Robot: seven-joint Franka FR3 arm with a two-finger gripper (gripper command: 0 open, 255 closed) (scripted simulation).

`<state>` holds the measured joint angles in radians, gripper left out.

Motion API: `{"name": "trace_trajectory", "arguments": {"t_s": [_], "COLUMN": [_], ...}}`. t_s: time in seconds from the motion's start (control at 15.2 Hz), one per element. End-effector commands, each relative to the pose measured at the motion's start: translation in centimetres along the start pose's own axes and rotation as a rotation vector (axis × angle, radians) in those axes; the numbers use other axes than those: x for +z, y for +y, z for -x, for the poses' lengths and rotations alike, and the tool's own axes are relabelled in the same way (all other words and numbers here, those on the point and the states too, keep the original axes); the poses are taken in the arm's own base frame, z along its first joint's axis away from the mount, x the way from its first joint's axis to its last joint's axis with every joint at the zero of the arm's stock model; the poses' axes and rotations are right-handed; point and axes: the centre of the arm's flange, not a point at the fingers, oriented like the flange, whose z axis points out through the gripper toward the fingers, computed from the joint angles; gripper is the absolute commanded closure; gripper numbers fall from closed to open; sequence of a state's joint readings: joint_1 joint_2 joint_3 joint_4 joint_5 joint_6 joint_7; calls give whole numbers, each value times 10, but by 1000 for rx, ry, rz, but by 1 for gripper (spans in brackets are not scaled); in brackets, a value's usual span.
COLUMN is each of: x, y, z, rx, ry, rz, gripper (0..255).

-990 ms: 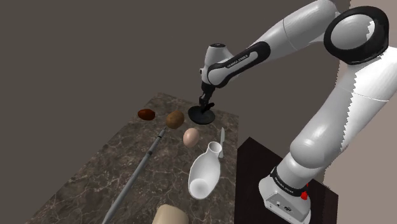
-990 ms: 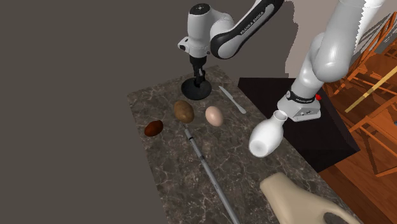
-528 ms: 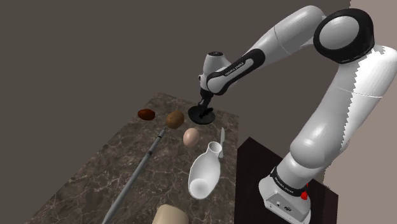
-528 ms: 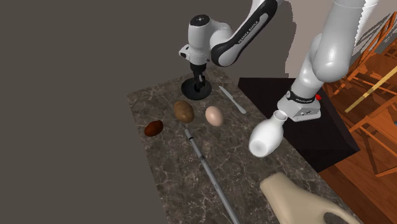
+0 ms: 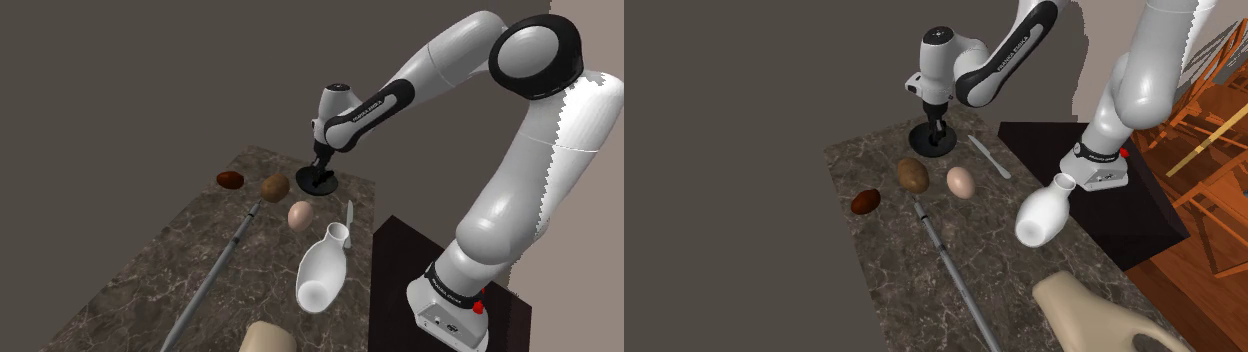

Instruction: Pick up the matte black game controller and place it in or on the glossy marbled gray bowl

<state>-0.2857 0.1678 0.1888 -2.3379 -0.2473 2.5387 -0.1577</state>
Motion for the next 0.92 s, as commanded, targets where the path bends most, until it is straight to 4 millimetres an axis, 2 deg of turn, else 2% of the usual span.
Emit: {"name": "trace_trajectory", "arguments": {"t_s": [0.0,0.33,0.59,0.86], "x": [2,2,-48,-48], "y": [1,0,0,0], "z": [1,1,1,1], "rx": [1,1,1,1], "ry": [-4,-4,-4,-4], "rz": [-1,-1,-1,-1], "gripper": [0,0,0,0]}}
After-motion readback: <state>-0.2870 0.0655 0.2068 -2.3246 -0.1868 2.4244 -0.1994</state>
